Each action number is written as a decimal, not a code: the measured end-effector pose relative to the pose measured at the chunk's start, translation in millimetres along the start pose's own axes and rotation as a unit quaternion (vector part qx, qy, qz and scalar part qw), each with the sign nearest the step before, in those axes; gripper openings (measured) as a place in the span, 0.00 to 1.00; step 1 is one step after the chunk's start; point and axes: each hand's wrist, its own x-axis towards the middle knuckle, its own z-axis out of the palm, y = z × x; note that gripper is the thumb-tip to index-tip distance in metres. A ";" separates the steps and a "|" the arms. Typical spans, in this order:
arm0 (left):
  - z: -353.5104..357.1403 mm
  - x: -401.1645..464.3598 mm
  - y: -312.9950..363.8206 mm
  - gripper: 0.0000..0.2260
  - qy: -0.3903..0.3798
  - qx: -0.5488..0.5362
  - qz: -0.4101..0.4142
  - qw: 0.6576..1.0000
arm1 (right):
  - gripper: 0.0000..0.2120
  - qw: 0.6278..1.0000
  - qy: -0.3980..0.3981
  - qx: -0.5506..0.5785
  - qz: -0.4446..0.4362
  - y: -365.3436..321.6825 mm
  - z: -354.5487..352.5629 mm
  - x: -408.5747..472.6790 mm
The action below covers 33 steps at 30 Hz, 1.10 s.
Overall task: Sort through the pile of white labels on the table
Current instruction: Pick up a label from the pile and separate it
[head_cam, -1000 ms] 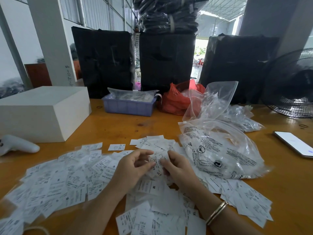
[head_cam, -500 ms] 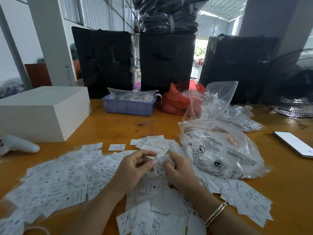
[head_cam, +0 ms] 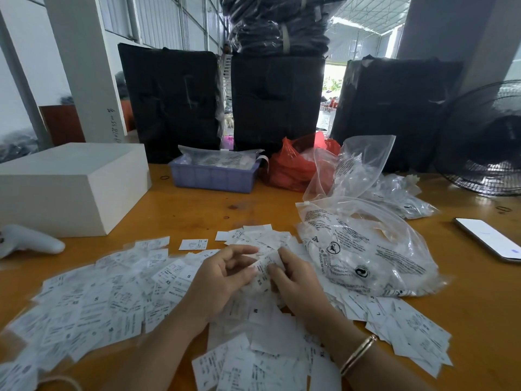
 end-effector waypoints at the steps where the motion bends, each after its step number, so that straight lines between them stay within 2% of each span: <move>1: 0.3 0.0 0.0 0.14 -0.003 -0.001 0.002 1.000 | 0.15 1.000 -0.001 0.024 0.010 0.2 -0.9 -0.2; 5: 2.8 0.3 -0.1 0.14 0.004 0.021 0.017 1.000 | 0.11 0.992 -0.047 0.107 0.051 -3.5 -5.0 0.2; 9: 0.4 0.3 -1.4 0.13 0.022 0.046 0.029 0.998 | 0.04 0.986 -0.041 0.138 0.078 -4.6 -5.1 2.4; 13: -1.4 1.6 -2.8 0.14 0.016 0.050 0.007 0.999 | 0.03 0.971 -0.028 0.217 0.099 -3.6 -8.0 2.7; 19: 0.4 3.1 -2.7 0.18 0.023 0.069 0.011 0.997 | 0.02 0.971 -0.024 0.227 0.073 -1.7 -6.7 3.0; 21: -0.1 2.4 -2.7 0.19 0.038 0.073 0.026 0.996 | 0.07 0.967 0.000 0.247 0.063 -2.1 -7.0 2.7; 23: -1.0 1.9 -2.3 0.19 0.049 0.069 0.038 0.996 | 0.16 0.974 0.056 0.212 0.061 0.4 -8.0 3.2; 25: -0.5 1.3 -1.6 0.20 0.050 0.066 0.046 0.996 | 0.16 0.988 0.083 0.129 0.036 1.2 -8.6 3.7; 27: 0.5 0.8 -0.7 0.21 0.050 0.071 0.053 0.995 | 0.14 0.997 0.042 0.070 0.005 0.7 -6.3 2.9; 30: 1.1 0.6 0.2 0.21 0.051 0.078 0.064 0.994 | 0.08 0.998 -0.053 0.043 -0.006 -1.4 -1.8 1.8; 33: 1.7 0.0 -0.1 0.19 0.054 0.068 0.062 0.994 | 0.05 0.999 -0.041 0.021 -0.008 -0.2 -1.1 3.1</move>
